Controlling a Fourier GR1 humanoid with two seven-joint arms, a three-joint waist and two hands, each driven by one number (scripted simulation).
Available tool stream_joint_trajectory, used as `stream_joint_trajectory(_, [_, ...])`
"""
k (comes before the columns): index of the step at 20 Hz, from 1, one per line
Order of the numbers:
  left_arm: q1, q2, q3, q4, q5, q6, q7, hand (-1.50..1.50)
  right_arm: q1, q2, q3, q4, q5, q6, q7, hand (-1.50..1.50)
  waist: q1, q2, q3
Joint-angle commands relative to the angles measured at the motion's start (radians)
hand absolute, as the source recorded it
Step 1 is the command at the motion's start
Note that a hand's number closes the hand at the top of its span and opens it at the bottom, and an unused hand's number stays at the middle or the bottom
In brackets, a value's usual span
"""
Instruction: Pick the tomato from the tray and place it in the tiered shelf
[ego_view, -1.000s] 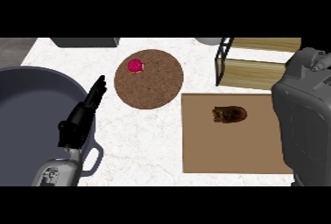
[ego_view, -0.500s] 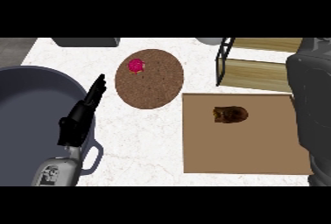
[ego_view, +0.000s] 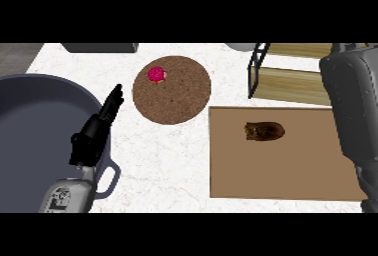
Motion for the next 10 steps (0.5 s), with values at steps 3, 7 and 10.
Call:
stream_joint_trajectory(3, [0.014, -0.014, 0.004, 0.035, 0.006, 0.003, -0.022, 0.00, 0.020, 0.035, -0.129, 0.020, -0.182, -0.244, -0.121, 1.50, -0.003, 0.011, -0.012])
stream_joint_trajectory(7, [0.018, -0.009, 0.009, 0.042, -0.003, 0.003, -0.025, 0.00, -0.050, -0.019, -0.186, 0.193, -0.278, -0.292, -0.262, 1.50, 0.003, 0.009, -0.013])
stream_joint_trajectory(10, [-0.018, -0.024, 0.014, 0.117, 0.000, 0.004, -0.057, 0.00, -0.055, -0.014, -0.196, 0.240, -0.315, -0.327, -0.316, 1.50, -0.006, 0.009, -0.013])
